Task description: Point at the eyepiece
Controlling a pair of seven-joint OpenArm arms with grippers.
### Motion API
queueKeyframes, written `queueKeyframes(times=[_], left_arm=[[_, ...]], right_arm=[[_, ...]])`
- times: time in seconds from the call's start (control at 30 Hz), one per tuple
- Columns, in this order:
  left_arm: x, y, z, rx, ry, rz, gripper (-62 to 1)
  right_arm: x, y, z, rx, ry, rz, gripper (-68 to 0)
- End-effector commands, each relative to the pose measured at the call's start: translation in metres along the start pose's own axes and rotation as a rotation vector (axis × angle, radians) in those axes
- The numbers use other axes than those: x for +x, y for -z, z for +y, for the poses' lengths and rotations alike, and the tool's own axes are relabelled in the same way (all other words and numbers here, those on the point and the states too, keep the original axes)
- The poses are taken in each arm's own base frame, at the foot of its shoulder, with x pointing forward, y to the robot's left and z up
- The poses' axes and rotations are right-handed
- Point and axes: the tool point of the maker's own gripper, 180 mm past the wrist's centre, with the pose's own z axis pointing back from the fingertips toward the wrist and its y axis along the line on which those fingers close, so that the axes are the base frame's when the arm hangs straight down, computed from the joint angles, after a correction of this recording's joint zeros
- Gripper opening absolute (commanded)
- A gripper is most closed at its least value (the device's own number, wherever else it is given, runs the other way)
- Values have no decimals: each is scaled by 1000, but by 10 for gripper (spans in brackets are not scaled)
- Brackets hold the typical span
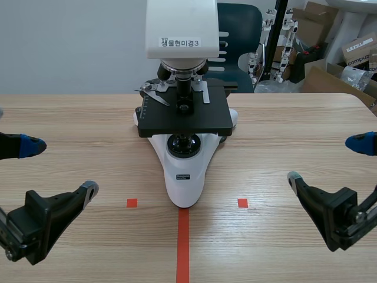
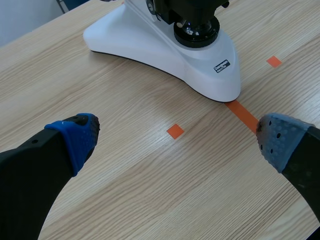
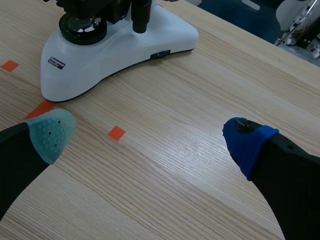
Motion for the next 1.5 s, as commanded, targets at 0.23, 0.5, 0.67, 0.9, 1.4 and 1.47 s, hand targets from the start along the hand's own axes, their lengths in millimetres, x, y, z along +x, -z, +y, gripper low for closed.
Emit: queueKeyframes(times=[0.23,0.5,0.67,0.9,1.4,1.47], left_arm=[[5,1,-4,-9,-9,-21,14],[5,1,-4,-9,-9,-21,14],[5,1,-4,-9,-9,-21,14],[5,1,-4,-9,-9,-21,14],[5,1,-4,-9,-9,-21,14],[5,1,-4,-9,-9,-21,14]], right_arm=[[6,1,-1,4,-11,-17,4],[6,1,-8,-24,-23,-14,4],[10,0,-24,-75,-74,-9,-101],[31,-3,-54,-66,-150,-22,-289],[127,-12,-178,-253,-247,-197,-609],[142,-13,-187,-241,-240,-227,-634]])
